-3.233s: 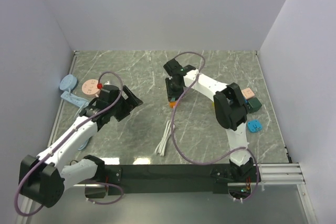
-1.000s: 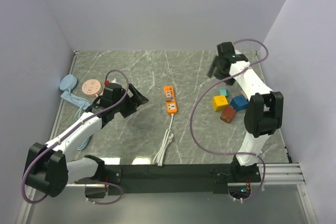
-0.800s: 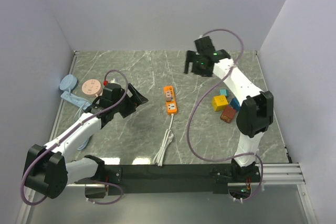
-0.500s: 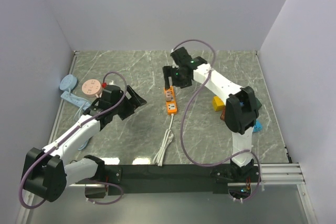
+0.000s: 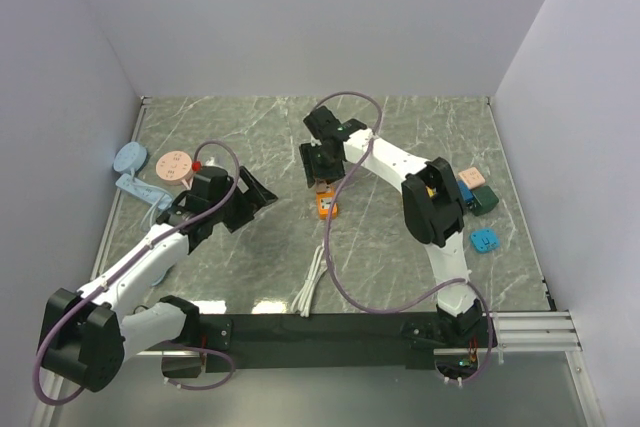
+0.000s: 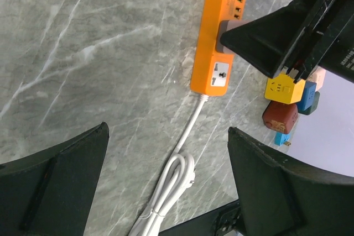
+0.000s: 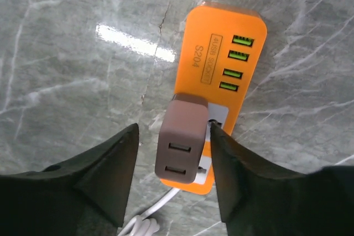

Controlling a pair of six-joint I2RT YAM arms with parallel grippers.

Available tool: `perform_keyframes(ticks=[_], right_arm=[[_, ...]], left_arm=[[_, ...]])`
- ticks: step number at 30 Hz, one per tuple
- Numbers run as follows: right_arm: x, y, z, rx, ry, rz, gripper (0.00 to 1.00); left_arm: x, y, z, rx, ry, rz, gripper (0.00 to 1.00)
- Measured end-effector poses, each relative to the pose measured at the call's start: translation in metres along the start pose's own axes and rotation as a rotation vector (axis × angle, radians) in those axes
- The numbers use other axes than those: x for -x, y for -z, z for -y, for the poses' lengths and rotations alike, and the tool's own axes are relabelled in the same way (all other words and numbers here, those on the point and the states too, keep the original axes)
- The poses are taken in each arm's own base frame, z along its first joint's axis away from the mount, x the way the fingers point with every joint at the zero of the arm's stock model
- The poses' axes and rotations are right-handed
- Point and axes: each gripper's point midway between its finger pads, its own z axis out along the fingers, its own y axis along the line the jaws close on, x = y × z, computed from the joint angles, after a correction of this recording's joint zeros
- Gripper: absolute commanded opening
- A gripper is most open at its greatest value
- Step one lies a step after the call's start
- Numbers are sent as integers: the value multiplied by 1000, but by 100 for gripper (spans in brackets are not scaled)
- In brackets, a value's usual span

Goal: Pull the plug off the socket

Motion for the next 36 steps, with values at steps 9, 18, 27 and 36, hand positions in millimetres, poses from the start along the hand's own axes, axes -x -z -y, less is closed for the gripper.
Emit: perform_keyframes(ticks=[9, 18, 27, 36], right_arm=[[-2, -9, -2, -10, -6, -13, 3], [-8, 4, -9, 22, -4, -13, 0], [-20, 58, -40, 220, 0, 1, 0], [7, 62, 49, -43, -221, 116, 0]], left_arm=[[-8, -3, -6, -2, 24, -19, 93], [-11, -20, -6, -8, 25, -49, 93], [-12, -55, -14, 16, 29, -64, 93], [1, -58, 7, -46, 19, -35, 92]])
